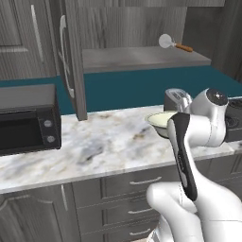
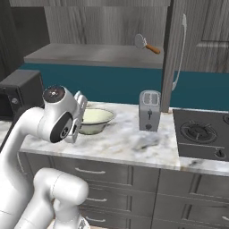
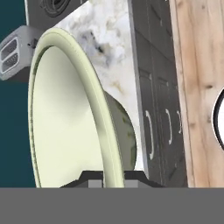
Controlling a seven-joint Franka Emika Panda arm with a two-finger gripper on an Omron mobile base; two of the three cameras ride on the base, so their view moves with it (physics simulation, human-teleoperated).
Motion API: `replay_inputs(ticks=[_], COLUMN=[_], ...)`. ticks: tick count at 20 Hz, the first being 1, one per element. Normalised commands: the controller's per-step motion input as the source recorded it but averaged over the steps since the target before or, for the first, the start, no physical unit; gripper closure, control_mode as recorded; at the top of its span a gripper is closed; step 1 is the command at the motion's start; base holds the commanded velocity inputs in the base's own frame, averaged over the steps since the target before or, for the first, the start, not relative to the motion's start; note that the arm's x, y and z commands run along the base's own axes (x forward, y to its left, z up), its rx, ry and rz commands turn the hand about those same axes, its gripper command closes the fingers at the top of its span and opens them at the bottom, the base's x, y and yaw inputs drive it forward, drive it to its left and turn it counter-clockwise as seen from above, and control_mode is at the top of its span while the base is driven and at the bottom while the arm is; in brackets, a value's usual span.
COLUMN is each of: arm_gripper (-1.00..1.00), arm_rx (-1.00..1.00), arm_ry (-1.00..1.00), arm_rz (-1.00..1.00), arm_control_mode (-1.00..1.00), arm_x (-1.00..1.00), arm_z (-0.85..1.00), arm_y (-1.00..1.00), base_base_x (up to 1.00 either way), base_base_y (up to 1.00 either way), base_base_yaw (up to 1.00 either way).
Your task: Pick the mug and place it in the sink. Pick the bowl and place it in the open cabinet and then close the cabinet.
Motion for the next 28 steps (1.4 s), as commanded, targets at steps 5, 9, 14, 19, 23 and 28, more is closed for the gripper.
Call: replay_inputs(ticks=[5,9,14,19,23,28], arm_gripper=[1.00,1.00,1.00,1.00,1.00,1.00], arm_rx=[0.00,0.00,0.00,-0.01,-0.01,-0.01], arm_ry=[-0.14,-0.13,-0.08,-0.08,-0.05,-0.02], arm_rz=[0.04,0.03,0.02,0.03,0.03,0.03], arm_control_mode=[-1.00,-1.00,-1.00,-1.00,-1.00,-1.00], arm_x=[-0.01,0.00,0.00,0.00,0.00,0.00], arm_z=[0.59,0.61,0.56,0.58,0.55,0.53], arm_y=[0.00,0.01,0.03,0.02,0.05,0.07], base_base_x=[0.00,0.00,0.00,0.00,0.00,0.00], base_base_y=[0.00,0.00,0.00,0.00,0.00,0.00], base_base_yaw=[0.00,0.00,0.00,0.00,0.00,0.00])
